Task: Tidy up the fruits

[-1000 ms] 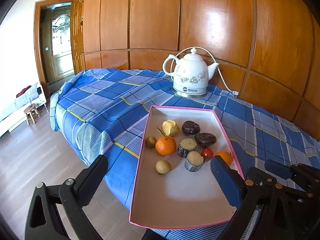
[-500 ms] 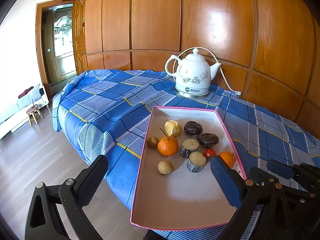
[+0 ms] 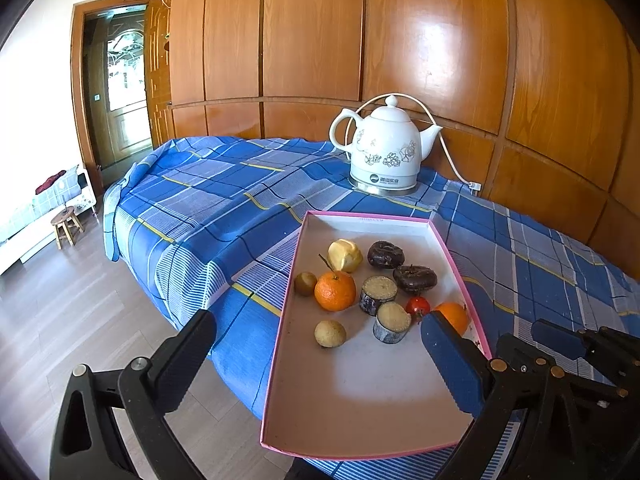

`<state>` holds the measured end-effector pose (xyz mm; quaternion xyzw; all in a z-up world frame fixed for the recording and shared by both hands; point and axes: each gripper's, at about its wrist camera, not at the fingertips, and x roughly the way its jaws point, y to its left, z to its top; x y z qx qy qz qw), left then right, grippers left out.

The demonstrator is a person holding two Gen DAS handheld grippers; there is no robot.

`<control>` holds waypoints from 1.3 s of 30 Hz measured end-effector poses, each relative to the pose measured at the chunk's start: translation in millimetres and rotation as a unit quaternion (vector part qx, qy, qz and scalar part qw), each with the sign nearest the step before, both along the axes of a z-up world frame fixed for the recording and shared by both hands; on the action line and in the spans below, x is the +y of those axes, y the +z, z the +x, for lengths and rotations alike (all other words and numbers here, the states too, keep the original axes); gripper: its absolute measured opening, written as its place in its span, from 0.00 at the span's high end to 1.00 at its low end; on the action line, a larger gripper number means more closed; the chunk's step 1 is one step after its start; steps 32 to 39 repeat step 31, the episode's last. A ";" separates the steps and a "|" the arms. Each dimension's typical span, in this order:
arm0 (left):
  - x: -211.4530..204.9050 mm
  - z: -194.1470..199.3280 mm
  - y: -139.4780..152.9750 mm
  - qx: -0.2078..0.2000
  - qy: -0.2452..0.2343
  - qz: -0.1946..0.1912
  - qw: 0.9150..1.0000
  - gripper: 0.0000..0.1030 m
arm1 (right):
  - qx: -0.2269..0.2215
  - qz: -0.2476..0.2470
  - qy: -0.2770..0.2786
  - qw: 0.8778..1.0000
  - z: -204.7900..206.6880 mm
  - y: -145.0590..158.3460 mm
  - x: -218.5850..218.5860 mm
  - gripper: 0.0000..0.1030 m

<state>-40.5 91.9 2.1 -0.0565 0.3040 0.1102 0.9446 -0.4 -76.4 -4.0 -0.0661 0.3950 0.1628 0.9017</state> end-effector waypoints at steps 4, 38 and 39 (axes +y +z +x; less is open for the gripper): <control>0.6 -0.6 0.2 0.000 0.000 0.000 1.000 0.00 | -0.001 -0.001 0.001 1.000 -0.8 0.6 0.3 0.63; -1.2 1.8 0.4 0.001 -0.008 0.002 1.000 0.00 | 0.005 0.016 -0.006 1.000 8.9 4.5 -15.3 0.63; -1.2 1.8 0.4 0.001 -0.008 0.002 1.000 0.00 | 0.005 0.016 -0.006 1.000 8.9 4.5 -15.3 0.63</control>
